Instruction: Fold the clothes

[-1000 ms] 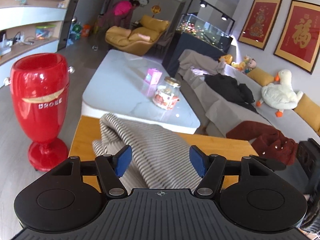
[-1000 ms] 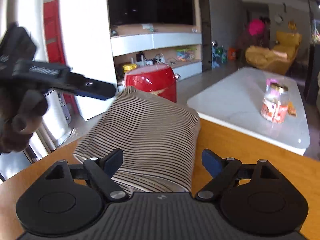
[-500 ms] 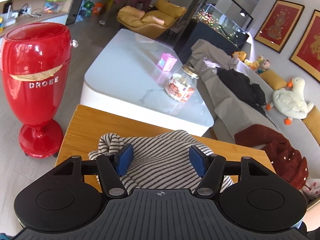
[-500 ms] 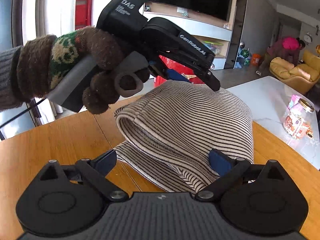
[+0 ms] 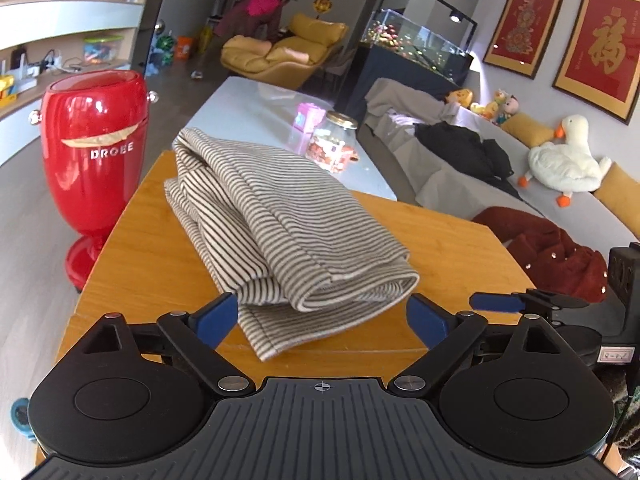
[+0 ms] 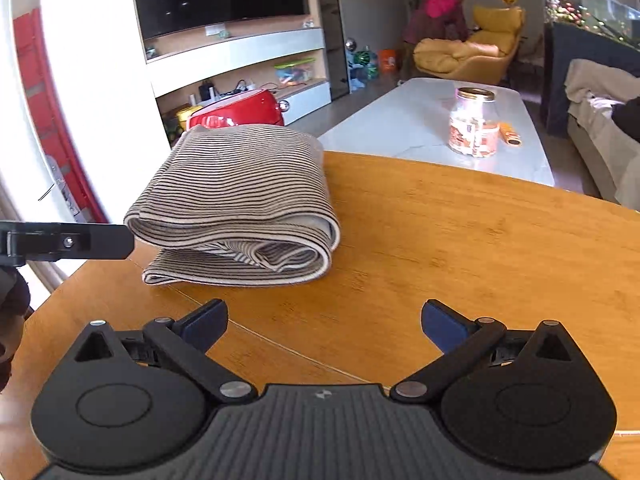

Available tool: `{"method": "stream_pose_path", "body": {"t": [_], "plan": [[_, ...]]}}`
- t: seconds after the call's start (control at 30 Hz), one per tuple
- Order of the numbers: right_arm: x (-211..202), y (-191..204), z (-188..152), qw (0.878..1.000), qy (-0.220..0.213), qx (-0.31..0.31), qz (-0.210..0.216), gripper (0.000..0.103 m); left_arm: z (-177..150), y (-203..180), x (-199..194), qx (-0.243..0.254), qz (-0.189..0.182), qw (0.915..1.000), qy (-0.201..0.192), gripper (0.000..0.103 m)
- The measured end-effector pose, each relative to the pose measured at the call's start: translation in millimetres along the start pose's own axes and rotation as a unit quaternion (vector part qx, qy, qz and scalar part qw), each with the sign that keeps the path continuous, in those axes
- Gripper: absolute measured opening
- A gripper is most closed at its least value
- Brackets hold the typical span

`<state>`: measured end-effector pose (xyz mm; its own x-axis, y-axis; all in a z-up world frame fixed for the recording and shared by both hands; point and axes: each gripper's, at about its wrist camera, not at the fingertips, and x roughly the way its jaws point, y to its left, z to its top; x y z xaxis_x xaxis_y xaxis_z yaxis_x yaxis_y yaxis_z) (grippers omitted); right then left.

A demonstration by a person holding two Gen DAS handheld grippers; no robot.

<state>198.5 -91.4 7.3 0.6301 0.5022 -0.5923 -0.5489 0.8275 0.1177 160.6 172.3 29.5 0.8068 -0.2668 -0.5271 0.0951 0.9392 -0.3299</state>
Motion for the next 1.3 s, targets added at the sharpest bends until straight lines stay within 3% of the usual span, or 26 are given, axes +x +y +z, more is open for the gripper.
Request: {"method": "stream_pose_path", "body": {"t": [0.13,0.23,0.47,0.53,0.6,0.77,0.87,0.97,1.1,1.23,1.3], "plan": [[-13,-16,-12,0.999,0.001,0.04,-0.024,0.103,16,-3,8,-0.009,-0.028,0.9995,-0.006,0.095],[-22,-21,-18,0.998,0.001,0.051,-0.032,0.103,18,12,31,-0.033,-0.028,0.9988,0.022,0.092],[-40,-31,-30,0.996,0.0,0.069,-0.052,0.103,14,47,35,-0.085,0.005,0.9963,0.01,0.074],[-40,-31,-33,0.996,-0.003,0.066,-0.055,0.103,2,34,28,-0.082,0.041,0.9958,0.008,0.076],[-40,-31,-35,0.997,-0.006,0.064,-0.052,0.103,-12,18,20,-0.076,0.081,0.9939,0.006,0.097],[-21,-27,-32,0.998,0.018,0.045,-0.051,0.103,-46,-21,-1,-0.06,0.178,0.9822,0.001,0.103],[-8,-21,-29,0.995,0.036,0.019,-0.089,0.103,-62,-36,-2,-0.055,0.224,0.9727,0.022,0.103],[-1,-16,-26,0.993,0.037,0.0,-0.113,0.103,-70,-49,6,-0.019,0.27,0.9621,0.03,0.103],[8,-18,-21,0.992,0.031,-0.008,-0.126,0.103,-72,-51,9,-0.02,0.293,0.9554,0.026,0.103],[22,-20,-16,0.998,0.03,-0.036,-0.046,0.103,-71,-51,13,-0.034,0.314,0.9486,0.013,0.103],[23,-21,-15,0.998,0.03,-0.039,-0.041,0.103,-71,-52,15,-0.038,0.323,0.9457,0.007,0.103]]}}
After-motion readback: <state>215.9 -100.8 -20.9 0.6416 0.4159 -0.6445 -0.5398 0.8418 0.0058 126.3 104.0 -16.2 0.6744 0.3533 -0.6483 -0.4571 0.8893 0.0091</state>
